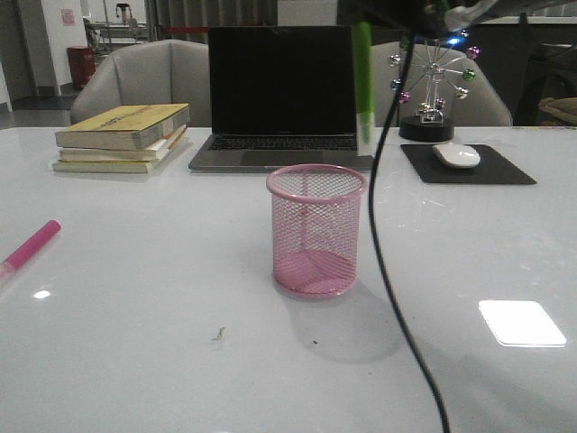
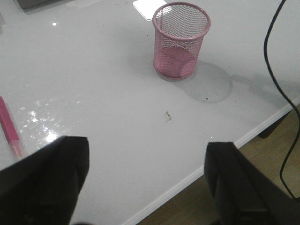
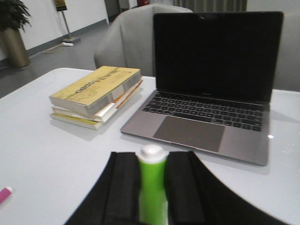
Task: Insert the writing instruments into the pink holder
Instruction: 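Lift the green marker with the right gripper and drop it into the pink holder, then withdraw the right gripper and move the left gripper over the pink marker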
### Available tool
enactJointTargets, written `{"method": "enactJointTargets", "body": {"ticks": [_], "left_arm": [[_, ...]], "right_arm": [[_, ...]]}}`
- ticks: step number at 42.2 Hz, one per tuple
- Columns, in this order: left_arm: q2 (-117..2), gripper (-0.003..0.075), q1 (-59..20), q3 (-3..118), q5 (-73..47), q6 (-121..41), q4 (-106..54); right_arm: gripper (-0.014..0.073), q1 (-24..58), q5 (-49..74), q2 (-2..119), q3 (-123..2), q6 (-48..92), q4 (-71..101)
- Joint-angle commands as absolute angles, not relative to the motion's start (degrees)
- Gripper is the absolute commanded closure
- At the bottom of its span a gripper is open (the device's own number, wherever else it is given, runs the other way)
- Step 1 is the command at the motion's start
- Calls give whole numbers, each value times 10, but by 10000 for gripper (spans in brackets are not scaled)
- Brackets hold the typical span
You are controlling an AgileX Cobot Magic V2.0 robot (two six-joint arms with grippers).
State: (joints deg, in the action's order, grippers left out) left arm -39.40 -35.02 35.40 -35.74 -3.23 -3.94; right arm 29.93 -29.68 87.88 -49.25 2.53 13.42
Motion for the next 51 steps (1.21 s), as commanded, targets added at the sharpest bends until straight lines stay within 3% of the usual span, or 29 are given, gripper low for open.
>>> {"method": "enactJointTargets", "body": {"ticks": [1, 14, 24, 27, 32, 44, 51], "left_arm": [[-395, 159, -354, 370, -314, -31, -45], [-395, 159, -354, 370, -314, -31, -45], [-395, 159, -354, 370, -314, -31, -45], [-395, 159, -354, 370, -314, -31, -45], [-395, 159, -354, 370, -314, -31, -45], [-395, 159, -354, 370, -314, -31, -45], [-400, 159, -351, 370, -335, -13, -44]], "right_arm": [[536, 323, -378, 869, -505, 23, 132], [514, 343, -387, 932, -505, 23, 116], [221, 343, -384, 957, -505, 24, 116], [188, 343, -370, 939, -505, 27, 116], [191, 343, -272, 866, -505, 88, 115], [201, 338, 129, 642, -501, 136, 120], [259, 338, 221, 557, -451, 108, 126]]}}
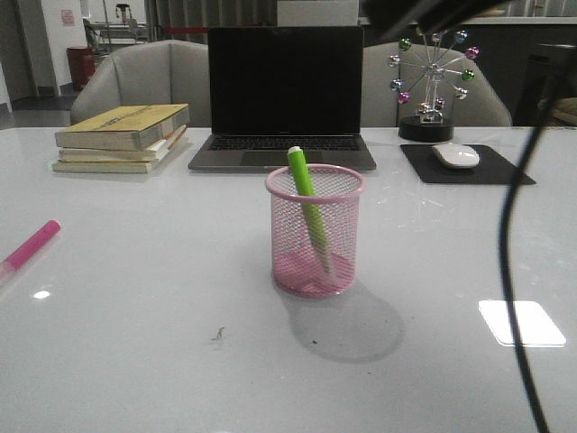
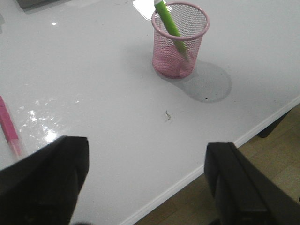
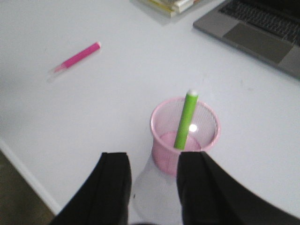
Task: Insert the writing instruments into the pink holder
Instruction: 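Withdraw the right gripper and move the left gripper over the pink marker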
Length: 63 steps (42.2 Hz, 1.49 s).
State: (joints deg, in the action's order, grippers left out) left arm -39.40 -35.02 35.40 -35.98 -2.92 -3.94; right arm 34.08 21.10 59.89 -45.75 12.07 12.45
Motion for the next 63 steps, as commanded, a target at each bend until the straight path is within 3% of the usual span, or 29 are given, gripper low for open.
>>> {"method": "enactJointTargets", "body": {"ticks": [1, 10, 26, 43, 63], "left_arm": [[-405, 159, -346, 371, -343, -8, -41], [-481, 159, -266, 418, -435, 39, 9], [-692, 159, -111, 526, -395, 33, 7], [-956, 159, -39, 697, -402, -78, -99], [-1120, 159, -37, 820, -394, -78, -94]], "right_arm": [[265, 338, 228, 544, -440, 104, 126], [275, 322, 263, 477, -375, 98, 126], [275, 287, 299, 466, -368, 94, 116], [275, 287, 299, 466, -368, 94, 116], [275, 287, 299, 466, -368, 94, 116]]}}
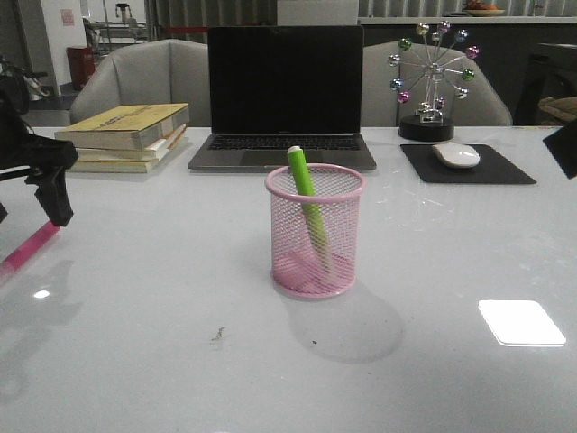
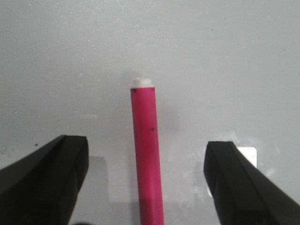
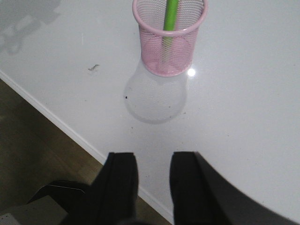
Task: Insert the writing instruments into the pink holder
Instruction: 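Withdraw the right gripper and move the left gripper over the pink marker, then close the left gripper around the pink marker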
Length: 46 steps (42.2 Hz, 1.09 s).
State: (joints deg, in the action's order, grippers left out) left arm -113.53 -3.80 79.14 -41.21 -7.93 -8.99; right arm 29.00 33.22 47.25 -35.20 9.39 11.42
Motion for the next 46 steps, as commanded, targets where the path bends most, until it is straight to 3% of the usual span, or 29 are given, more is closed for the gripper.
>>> {"method": "enactJointTargets", "body": {"ticks": [1, 46], "left_arm": [[-1125, 160, -37, 824, -394, -78, -92], [-1144, 160, -37, 833, -376, -65, -60]], "right_arm": [[275, 287, 299, 466, -368, 94, 116], [275, 287, 299, 466, -368, 94, 116]]}}
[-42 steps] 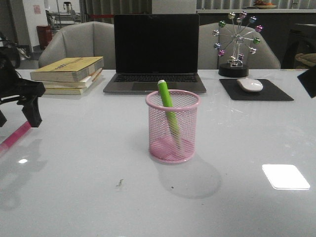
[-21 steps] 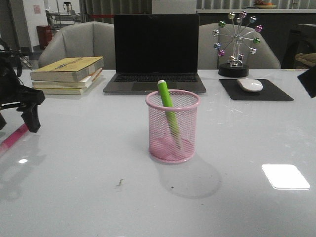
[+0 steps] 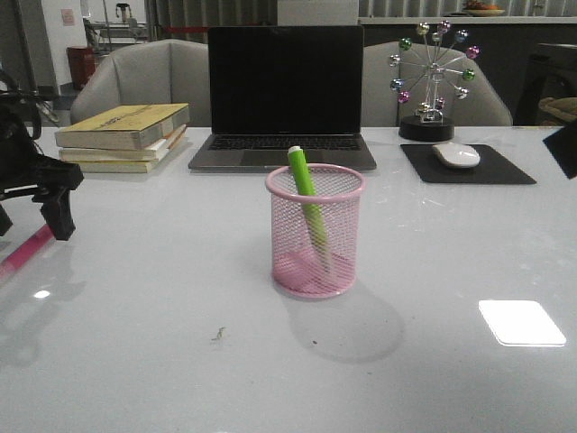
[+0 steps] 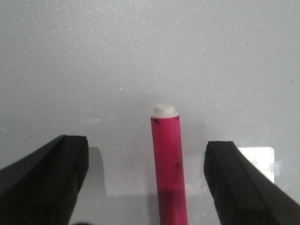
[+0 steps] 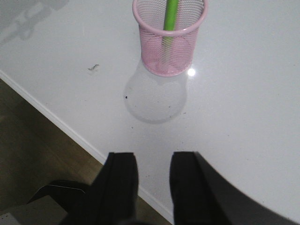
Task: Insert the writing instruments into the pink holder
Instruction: 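Close the left gripper around the pink marker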
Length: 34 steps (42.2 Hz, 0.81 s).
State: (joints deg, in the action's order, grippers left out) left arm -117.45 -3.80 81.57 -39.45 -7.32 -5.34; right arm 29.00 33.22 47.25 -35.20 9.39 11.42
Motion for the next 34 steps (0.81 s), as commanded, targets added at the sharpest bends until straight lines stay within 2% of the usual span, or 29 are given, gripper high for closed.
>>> {"method": "enactJointTargets", "body": {"ticks": [1, 17, 21, 29, 34], "left_arm": [[-1144, 160, -37, 833, -377, -63, -60], [-1161, 174, -37, 833, -389, -57, -65], [-1161, 267, -37, 833, -389, -57, -65], [-1161, 510, -37, 833, -392, -57, -65], [-1159, 607, -37, 833, -418, -57, -62]], "right_arm": [[275, 287, 299, 466, -368, 94, 116], [275, 287, 299, 466, -368, 94, 116], [275, 287, 299, 466, -368, 94, 116], [275, 287, 299, 466, -368, 94, 116], [275, 287, 299, 466, -368, 94, 116]]}}
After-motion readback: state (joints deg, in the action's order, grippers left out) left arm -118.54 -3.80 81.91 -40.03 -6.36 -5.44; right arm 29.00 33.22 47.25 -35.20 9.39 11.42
